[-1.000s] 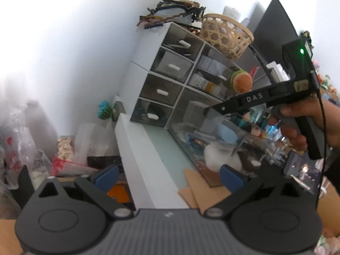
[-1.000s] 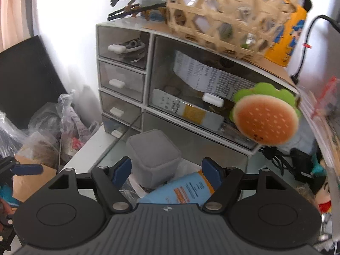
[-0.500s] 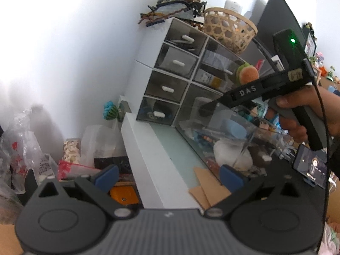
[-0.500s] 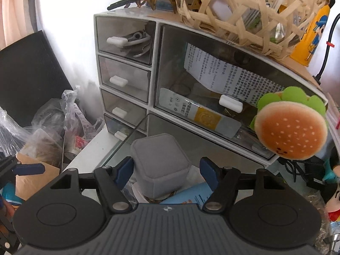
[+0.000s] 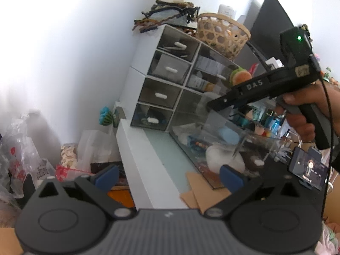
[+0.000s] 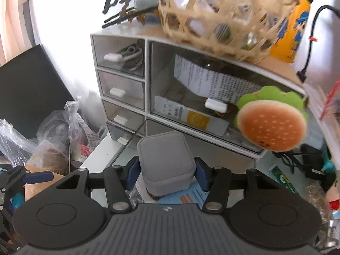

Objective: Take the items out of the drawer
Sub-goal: 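Close the right gripper on the grey ring box, then lift the grey ring box out of the drawer with the right gripper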

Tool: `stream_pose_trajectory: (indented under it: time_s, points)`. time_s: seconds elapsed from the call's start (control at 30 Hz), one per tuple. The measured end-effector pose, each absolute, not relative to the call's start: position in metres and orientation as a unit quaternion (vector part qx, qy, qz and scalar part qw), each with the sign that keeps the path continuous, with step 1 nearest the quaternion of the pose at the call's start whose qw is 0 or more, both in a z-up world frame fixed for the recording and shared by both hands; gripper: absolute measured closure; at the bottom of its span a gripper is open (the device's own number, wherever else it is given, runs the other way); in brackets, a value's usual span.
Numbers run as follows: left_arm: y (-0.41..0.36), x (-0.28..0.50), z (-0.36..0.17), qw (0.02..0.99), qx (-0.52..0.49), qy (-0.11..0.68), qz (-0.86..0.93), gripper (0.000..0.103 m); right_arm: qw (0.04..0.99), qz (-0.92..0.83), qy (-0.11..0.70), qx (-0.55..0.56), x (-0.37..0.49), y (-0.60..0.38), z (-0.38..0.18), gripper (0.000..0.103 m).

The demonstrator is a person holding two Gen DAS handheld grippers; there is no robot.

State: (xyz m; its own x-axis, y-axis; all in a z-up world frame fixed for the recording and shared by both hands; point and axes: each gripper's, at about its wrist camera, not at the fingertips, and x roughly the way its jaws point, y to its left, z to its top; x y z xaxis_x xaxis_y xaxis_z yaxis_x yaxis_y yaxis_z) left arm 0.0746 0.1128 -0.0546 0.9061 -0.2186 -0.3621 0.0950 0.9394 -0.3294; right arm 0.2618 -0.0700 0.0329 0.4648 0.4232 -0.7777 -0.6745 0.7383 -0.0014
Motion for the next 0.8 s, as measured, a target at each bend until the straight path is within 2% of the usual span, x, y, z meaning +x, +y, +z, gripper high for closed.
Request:
stream_pose_trajectory:
  time_s: [0.8]
  points:
    - [0.068, 0.050, -0.039, 0.966, -0.110, 0.189, -0.136, 0.000, 0.860, 0.298, 0.381, -0.164, 0.190, -0.110, 0.103, 0.045]
